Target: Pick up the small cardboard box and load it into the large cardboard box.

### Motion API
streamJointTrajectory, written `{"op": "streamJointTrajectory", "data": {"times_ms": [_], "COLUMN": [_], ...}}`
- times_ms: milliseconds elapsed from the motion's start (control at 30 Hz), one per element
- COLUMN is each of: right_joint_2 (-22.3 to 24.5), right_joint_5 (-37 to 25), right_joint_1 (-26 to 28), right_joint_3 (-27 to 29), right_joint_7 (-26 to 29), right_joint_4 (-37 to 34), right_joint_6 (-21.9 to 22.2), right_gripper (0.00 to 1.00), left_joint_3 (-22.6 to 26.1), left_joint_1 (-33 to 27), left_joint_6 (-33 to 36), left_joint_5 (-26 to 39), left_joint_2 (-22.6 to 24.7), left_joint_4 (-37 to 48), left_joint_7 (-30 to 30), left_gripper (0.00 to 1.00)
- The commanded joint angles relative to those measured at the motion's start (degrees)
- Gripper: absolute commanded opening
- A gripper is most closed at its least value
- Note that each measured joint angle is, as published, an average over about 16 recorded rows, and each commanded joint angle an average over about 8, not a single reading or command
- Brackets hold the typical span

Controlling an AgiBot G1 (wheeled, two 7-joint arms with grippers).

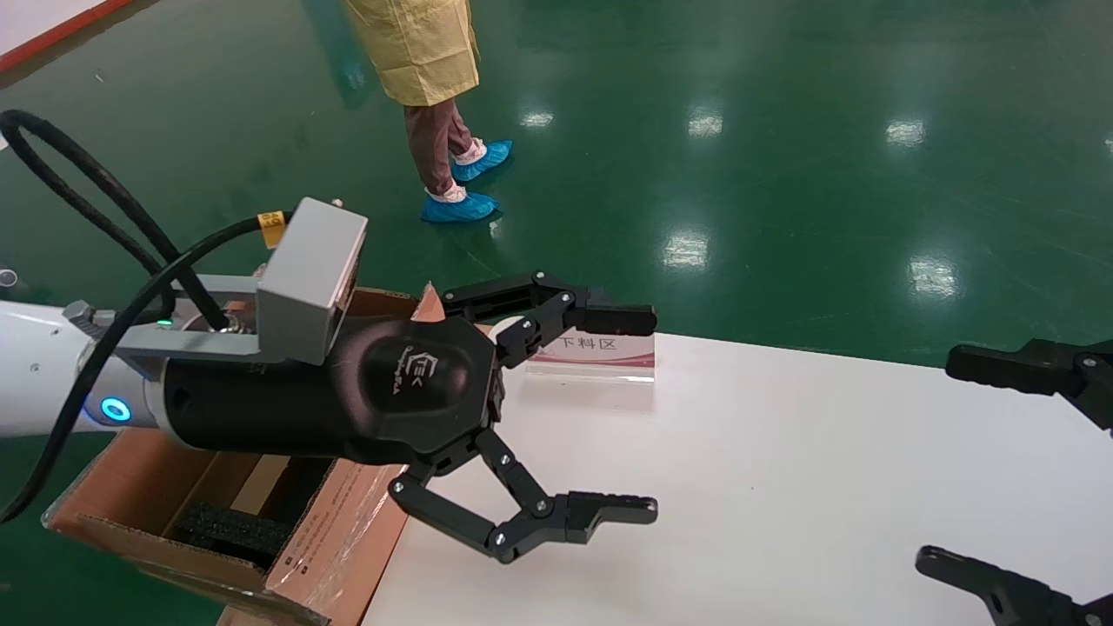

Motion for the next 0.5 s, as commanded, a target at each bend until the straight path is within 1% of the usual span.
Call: {"op": "streamJointTrajectory", "data": {"times_ms": [33,500], "right_joint_2": [0.0,0.0], "right_joint_5": [0.0,0.0], "right_joint_1": [0.0,0.0], "right_joint_3": [0.0,0.0], "right_joint_7": [0.0,0.0], "right_joint_4": [0.0,0.0], "right_joint_6": [0.0,0.0], "right_gripper": [1.00,1.00], "left_joint_3": [0.5,2.1], "left_joint_1": [-0.4,-1.5], "left_joint_6": [-0.1,-0.4], "left_joint_5": [0.0,0.1], "left_joint_2": [0.0,-0.1], "left_joint_4": [0.1,0.3], "left_joint_7": [-0.1,-0.3], "left_gripper": [1.00,1.00]}}
